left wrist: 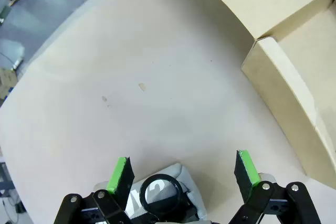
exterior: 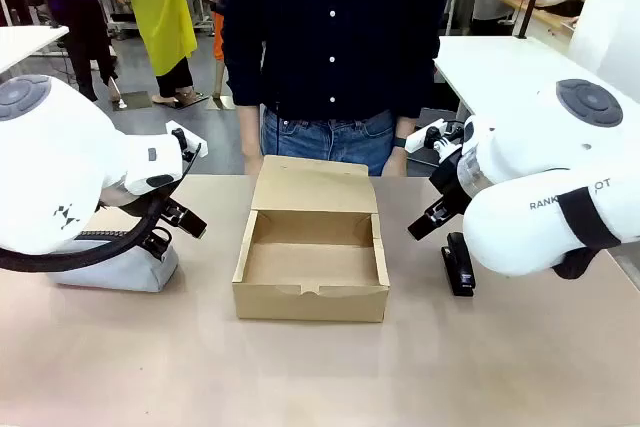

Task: Pack the item into the box.
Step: Pick up the item indicated by the person and place it inside the Mailer Box.

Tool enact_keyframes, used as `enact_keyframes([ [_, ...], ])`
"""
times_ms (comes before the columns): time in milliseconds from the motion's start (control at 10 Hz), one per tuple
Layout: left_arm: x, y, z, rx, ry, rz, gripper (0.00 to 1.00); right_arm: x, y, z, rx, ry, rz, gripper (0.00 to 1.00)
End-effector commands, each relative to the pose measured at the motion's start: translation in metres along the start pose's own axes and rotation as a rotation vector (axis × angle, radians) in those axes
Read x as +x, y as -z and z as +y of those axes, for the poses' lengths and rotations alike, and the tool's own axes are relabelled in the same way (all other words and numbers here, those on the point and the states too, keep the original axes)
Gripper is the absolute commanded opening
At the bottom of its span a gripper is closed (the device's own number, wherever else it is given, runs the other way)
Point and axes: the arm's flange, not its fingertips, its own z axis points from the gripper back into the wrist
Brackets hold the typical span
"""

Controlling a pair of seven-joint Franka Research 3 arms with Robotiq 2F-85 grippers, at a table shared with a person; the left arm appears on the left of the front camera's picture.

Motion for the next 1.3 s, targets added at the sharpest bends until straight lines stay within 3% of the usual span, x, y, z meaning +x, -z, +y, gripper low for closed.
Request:
enact_keyframes([
  [0, 0.0001, -0.0002, 0.0000, 0.000, 0.000, 0.000, 1.00, 0.0000, 0.0000, 0.0000, 0.000, 0.000, 0.000, 1.00],
  [1200, 0.0001, -0.0002, 0.0000, 0.000, 0.000, 0.000, 1.00, 0.0000, 0.0000, 0.0000, 0.000, 0.000, 0.000, 1.00],
])
